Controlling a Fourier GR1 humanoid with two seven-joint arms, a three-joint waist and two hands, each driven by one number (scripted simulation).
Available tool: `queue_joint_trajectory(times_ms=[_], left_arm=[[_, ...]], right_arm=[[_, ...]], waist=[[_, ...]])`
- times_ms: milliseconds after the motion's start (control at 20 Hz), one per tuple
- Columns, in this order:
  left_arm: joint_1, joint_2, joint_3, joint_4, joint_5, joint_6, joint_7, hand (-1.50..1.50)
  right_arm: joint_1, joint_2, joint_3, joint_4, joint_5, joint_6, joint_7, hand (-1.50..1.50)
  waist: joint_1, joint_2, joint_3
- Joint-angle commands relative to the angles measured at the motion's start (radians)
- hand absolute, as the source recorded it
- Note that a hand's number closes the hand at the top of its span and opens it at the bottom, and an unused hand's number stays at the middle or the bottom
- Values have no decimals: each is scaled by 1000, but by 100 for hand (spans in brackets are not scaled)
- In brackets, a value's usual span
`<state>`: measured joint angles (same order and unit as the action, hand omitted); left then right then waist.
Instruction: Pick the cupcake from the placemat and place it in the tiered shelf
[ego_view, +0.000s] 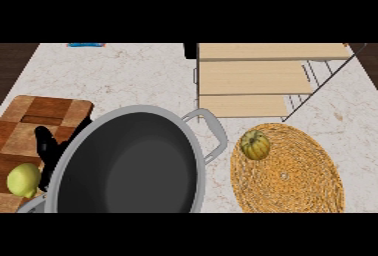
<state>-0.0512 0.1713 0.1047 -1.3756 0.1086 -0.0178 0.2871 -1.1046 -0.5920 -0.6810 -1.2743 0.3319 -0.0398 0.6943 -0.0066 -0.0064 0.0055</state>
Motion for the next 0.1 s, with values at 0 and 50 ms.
queue_joint_trajectory(times_ms=[0,50], left_arm=[[9,-16,3,52,-5,6,-17,0],[50,-14,-1,39,-1,-15,-35,0]], right_arm=[[111,-80,-82,-57,-124,106,-11,-150],[123,-104,-100,-69,-155,139,2,-150]], waist=[[-7,3,-5],[-6,2,-5]])
